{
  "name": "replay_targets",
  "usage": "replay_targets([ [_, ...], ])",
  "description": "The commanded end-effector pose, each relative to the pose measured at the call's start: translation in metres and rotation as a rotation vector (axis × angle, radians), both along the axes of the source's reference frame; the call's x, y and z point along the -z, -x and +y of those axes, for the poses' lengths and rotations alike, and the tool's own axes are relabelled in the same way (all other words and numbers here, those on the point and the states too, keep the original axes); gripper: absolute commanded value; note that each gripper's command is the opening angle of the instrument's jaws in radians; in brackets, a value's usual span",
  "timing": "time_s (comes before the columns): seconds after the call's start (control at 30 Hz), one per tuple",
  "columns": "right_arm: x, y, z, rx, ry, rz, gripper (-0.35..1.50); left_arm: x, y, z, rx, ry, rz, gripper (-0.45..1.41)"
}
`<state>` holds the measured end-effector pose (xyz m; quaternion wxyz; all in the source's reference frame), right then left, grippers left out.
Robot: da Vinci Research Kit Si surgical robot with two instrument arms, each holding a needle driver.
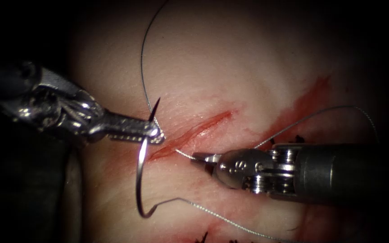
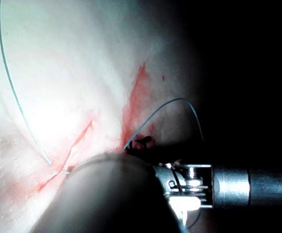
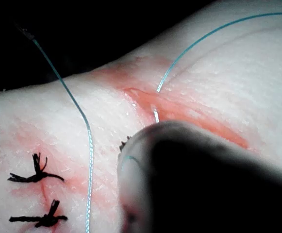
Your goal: Wound Closure
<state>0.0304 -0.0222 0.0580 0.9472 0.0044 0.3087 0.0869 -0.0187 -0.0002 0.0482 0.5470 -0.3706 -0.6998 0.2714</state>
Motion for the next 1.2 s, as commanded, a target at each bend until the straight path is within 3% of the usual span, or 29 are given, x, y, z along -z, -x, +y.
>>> replay_targets([
  [0.03, 0.0003, -0.0005, 0.0003, -0.008, 0.004, -0.006, -0.35, -0.0005, 0.0004, 0.0, 0.0, 0.0, -0.001, -0.45],
  [0.1, 0.0009, 0.0004, 0.0007, -0.012, 0.0, -0.02, -0.35, -0.0005, 0.0004, 0.0, 0.0, 0.0, -0.001, -0.45],
  [0.13, 0.0011, 0.0022, 0.0012, -0.009, -0.009, -0.055, -0.35, -0.0005, 0.0004, 0.0, -0.001, 0.0, -0.001, -0.45],
  [0.33, -0.0004, 0.0065, 0.0023, -0.035, -0.041, -0.091, -0.35, -0.0004, 0.0004, 0.0, -0.002, 0.0, -0.002, -0.45],
  [0.53, -0.0027, 0.0134, 0.005, -0.067, -0.048, -0.158, -0.35, -0.0004, 0.0004, 0.0, -0.003, 0.0, -0.002, -0.45],
  [1.03, -0.005, 0.0226, 0.0068, -0.143, -0.125, -0.274, -0.35, -0.0003, 0.0004, 0.0, -0.005, -0.001, -0.004, -0.45],
  [1.17, -0.0071, 0.0289, 0.0083, -0.195, -0.152, -0.355, -0.35, -0.0003, 0.0004, 0.0, -0.005, -0.001, -0.004, -0.45],
  [1.2, -0.0071, 0.0289, 0.0083, -0.195, -0.152, -0.355, -0.35, -0.0003, 0.0004, 0.0, -0.005, -0.001, -0.004, -0.45],
])
